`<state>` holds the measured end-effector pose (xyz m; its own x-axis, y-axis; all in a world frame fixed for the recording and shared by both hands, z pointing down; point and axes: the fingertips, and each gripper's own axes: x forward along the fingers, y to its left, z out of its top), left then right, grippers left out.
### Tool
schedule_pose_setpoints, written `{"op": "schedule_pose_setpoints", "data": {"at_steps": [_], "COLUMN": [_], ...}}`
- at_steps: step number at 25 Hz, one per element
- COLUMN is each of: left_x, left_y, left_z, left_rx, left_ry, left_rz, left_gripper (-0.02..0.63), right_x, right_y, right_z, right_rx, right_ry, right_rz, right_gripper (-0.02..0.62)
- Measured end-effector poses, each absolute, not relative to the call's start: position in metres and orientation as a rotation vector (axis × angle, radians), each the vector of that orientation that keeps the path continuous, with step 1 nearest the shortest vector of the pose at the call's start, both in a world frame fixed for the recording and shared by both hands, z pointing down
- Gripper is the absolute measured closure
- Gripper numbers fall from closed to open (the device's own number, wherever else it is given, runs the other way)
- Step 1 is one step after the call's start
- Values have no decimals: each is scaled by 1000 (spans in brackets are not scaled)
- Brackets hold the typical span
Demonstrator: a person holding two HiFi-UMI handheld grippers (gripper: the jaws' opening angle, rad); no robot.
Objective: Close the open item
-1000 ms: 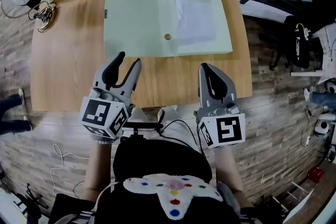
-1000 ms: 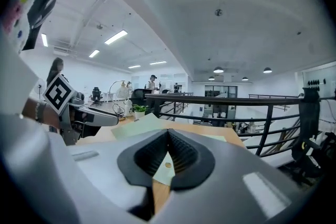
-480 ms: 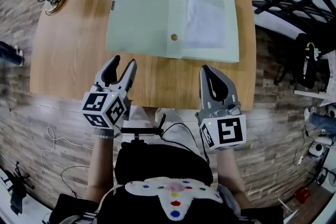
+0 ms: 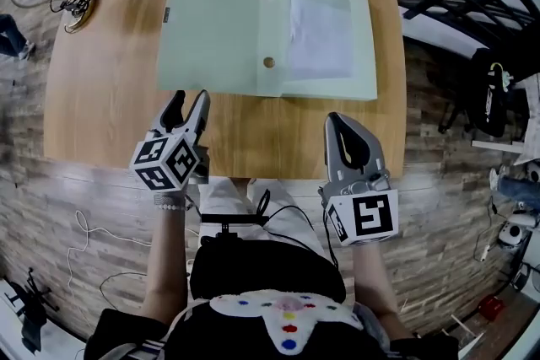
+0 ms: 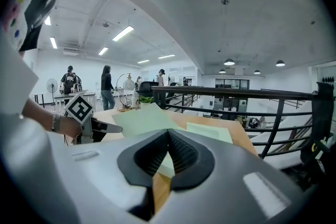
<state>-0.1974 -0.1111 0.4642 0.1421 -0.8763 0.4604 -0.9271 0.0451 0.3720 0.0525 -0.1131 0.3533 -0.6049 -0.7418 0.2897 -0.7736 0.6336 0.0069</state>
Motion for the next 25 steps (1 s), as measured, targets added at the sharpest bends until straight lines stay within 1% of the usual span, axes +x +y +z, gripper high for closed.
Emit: {"op": "schedule_pose_setpoints", "data": {"at_steps": [6, 7, 8, 9, 11, 24, 25], "left_x": [-200, -200, -201, -201, -199, -152, -148], "left_y": [-129, -130, -130, -130, -130, -141, -142], "left_z": [460, 458, 455, 452, 446, 403, 401], "left_rx": [1825, 1829, 1833, 1837, 1855, 2025, 2037], "left_ry": [-1769, -1782, -1795, -1808, -1826, -1808, -1804], "left_rz": [68, 75, 82, 89, 103, 134, 138], "left_gripper": [393, 405, 453, 486, 532, 561, 563], "right_x": [63, 66, 68, 71, 78, 143, 148], "right_y": [-115, -115, -115, -116, -119, -155, -159], "right_z": [360, 361, 363, 365, 370, 412, 416], "right_rx": [1256, 1265, 1275, 1286, 1312, 1535, 1545], "right_ry": [-2566, -2560, -2555, -2549, -2536, -2372, -2364], "right_rz": [177, 180, 184, 189, 202, 253, 272], "right_gripper": [588, 588, 588, 588, 588, 589, 581]}}
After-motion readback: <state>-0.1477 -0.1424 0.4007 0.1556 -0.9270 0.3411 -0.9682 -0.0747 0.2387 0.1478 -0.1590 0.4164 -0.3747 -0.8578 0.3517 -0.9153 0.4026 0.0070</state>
